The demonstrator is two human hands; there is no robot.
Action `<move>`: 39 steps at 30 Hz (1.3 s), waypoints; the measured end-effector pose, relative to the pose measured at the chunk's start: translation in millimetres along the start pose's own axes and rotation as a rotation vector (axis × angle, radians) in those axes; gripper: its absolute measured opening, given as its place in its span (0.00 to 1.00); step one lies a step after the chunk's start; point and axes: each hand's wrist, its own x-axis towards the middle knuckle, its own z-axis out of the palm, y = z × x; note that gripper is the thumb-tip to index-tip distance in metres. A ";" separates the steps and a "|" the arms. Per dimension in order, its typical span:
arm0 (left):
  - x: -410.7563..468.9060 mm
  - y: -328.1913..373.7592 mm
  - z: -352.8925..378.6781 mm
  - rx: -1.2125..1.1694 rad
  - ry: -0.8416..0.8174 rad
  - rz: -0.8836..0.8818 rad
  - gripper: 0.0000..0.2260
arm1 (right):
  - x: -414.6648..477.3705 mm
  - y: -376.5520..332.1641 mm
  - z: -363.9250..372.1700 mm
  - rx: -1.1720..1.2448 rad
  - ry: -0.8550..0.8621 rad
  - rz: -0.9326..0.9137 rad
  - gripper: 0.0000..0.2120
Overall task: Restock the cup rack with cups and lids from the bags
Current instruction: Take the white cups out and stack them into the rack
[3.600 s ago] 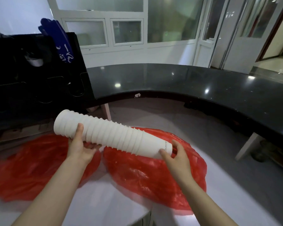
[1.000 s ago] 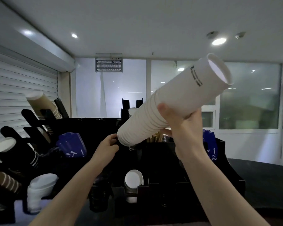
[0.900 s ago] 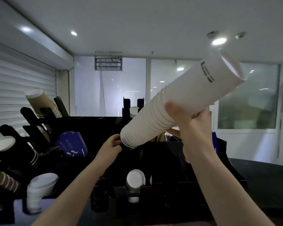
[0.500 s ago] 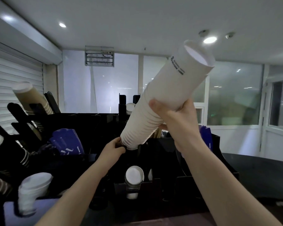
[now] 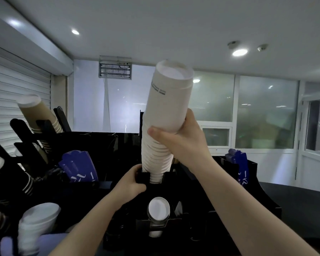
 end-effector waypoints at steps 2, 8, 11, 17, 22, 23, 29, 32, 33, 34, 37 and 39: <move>-2.5 -5.0 -0.9 0.007 -0.001 -0.017 0.26 | 4.8 16.0 7.9 0.003 -0.040 0.065 0.32; 0.2 -11.3 -6.8 0.016 0.038 0.096 0.33 | -0.6 72.8 25.2 0.033 -0.121 0.132 0.36; 6.1 -7.3 -6.6 -0.035 0.079 0.169 0.38 | 4.5 81.3 25.1 0.028 -0.120 0.102 0.37; 20.3 6.1 9.8 -0.096 0.072 0.300 0.32 | 4.1 93.0 18.2 0.014 -0.225 -0.008 0.37; 25.5 1.3 9.4 -0.026 0.069 0.289 0.36 | -4.8 100.9 20.0 0.060 -0.204 -0.032 0.43; 26.4 0.7 8.5 0.000 0.069 0.277 0.37 | -5.7 101.2 21.9 0.064 -0.189 -0.034 0.44; 25.9 4.6 7.1 0.085 0.132 0.193 0.38 | -7.0 101.7 28.4 0.032 -0.115 -0.049 0.42; 26.1 7.9 8.7 0.086 0.142 0.173 0.38 | -12.7 98.7 29.4 0.033 -0.054 -0.066 0.40; 26.1 8.8 9.5 0.080 0.146 0.170 0.37 | -14.5 97.6 30.4 0.040 -0.035 -0.068 0.39; 26.0 9.5 10.1 0.076 0.150 0.166 0.37 | -15.9 97.0 31.2 0.049 -0.021 -0.070 0.38; 24.6 9.2 10.4 0.082 0.161 0.166 0.36 | -15.7 94.9 31.7 0.081 -0.027 -0.089 0.36; 23.2 10.0 9.6 0.108 0.173 0.160 0.35 | -12.2 93.0 31.2 0.083 -0.071 -0.116 0.37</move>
